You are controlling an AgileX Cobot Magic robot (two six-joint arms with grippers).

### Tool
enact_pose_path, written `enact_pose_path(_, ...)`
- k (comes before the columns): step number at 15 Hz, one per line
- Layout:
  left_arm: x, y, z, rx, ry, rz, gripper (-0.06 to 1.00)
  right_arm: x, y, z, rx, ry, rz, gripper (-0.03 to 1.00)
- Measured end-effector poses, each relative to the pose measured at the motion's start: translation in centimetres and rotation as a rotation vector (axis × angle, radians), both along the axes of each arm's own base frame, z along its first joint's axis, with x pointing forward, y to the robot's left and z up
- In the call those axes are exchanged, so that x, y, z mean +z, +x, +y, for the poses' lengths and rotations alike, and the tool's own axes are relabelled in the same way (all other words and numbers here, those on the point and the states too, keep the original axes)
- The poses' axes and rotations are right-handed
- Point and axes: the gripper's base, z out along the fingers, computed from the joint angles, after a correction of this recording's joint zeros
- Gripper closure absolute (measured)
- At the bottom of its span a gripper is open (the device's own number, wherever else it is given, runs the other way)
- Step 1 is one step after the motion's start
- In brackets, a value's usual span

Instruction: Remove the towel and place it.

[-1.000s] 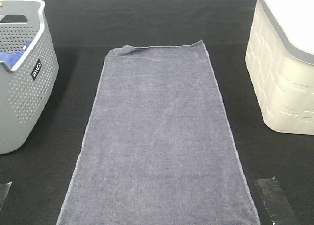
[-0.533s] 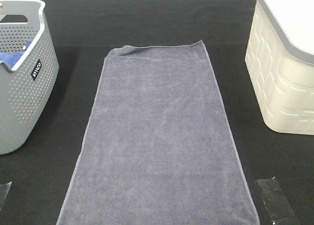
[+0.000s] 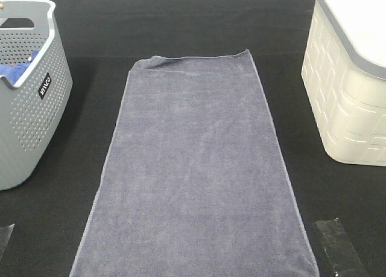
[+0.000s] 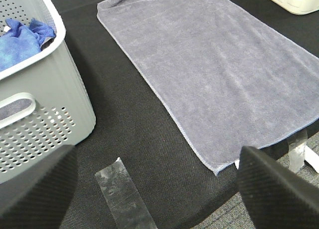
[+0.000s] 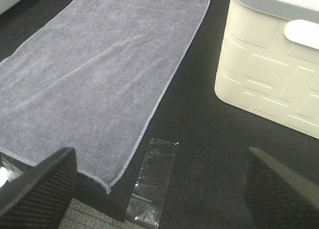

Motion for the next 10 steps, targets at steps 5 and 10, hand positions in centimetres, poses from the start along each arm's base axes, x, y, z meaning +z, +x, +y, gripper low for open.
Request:
enact_pose_path(5, 0.04, 0.02, 0.00, 0.001, -0.002, -0.005, 0.13, 0.02, 0.05, 0.02, 0.000, 0.001, 0.001, 0.14)
enact_pose_path(10, 0.06, 0.10, -0.07, 0.060, -0.002, -0.007, 0.13, 0.02, 0.09, 0.20, -0.132, 0.006, 0.002, 0.14)
